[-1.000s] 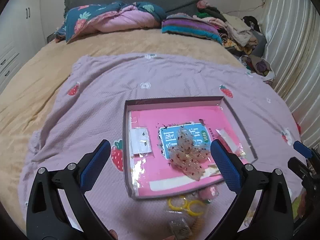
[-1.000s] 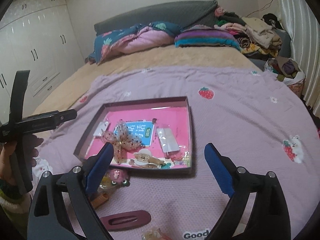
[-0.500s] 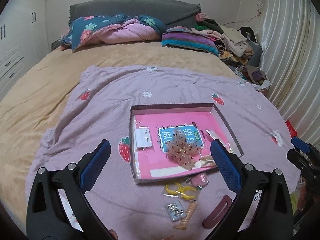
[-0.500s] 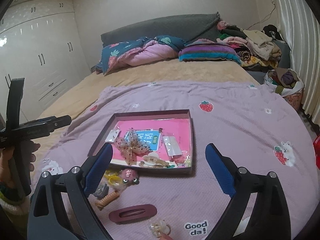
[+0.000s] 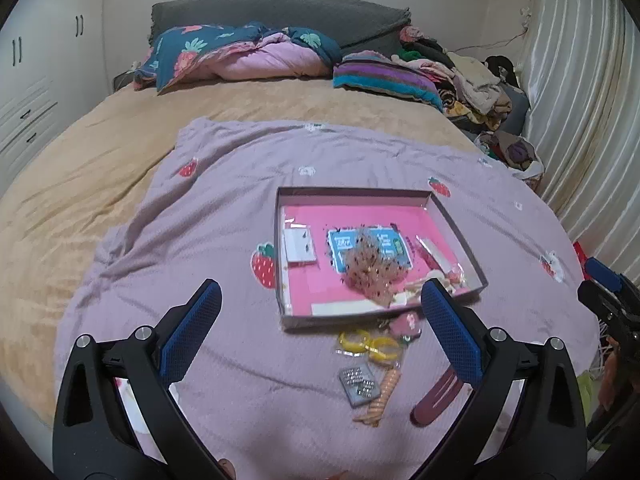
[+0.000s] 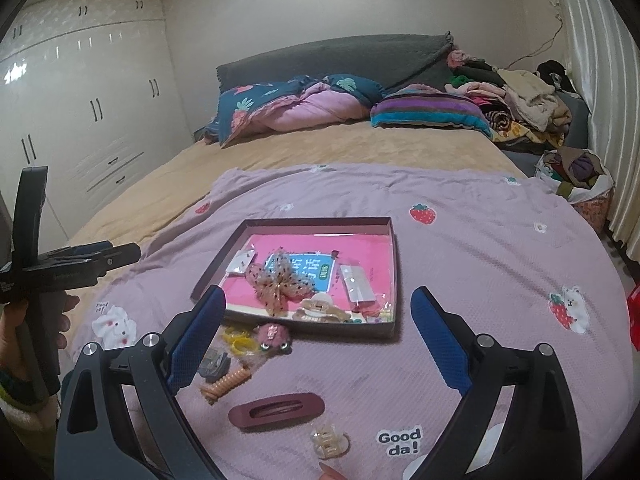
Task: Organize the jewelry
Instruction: 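Lift both open tools out of the tray toward the remaining clips, then grasp rhinestone card with left tool while right tool grasps maroon clip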
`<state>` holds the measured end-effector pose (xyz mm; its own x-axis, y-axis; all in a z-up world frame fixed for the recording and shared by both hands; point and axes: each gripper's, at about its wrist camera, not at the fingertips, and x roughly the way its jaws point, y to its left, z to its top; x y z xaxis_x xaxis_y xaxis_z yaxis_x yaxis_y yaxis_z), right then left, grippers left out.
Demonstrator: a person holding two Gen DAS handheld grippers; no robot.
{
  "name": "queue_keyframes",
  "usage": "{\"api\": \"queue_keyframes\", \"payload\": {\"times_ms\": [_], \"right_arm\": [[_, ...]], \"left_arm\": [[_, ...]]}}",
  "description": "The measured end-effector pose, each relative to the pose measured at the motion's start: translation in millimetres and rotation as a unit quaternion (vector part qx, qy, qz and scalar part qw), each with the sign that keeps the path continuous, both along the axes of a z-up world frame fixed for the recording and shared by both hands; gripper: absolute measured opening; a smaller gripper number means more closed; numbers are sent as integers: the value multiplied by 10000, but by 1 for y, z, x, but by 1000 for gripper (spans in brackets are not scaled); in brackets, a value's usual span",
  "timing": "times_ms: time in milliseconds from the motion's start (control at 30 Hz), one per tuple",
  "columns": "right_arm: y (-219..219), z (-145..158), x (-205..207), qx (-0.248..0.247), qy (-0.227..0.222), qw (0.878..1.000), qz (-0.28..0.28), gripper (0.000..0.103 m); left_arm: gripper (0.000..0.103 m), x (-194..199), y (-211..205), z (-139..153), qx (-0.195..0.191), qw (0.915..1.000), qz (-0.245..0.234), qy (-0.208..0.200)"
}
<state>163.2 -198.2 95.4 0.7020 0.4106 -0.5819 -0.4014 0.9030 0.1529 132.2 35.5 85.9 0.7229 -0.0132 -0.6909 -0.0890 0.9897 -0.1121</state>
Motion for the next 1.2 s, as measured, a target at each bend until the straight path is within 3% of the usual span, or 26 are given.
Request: {"api": "queue_keyframes", "payload": {"times_ms": [1200], "right_arm": [[14,-63,-60,-445,629,9953,589,93]], "left_arm": [[93,-44,-32,-73,171,9966,-298,745]]}}
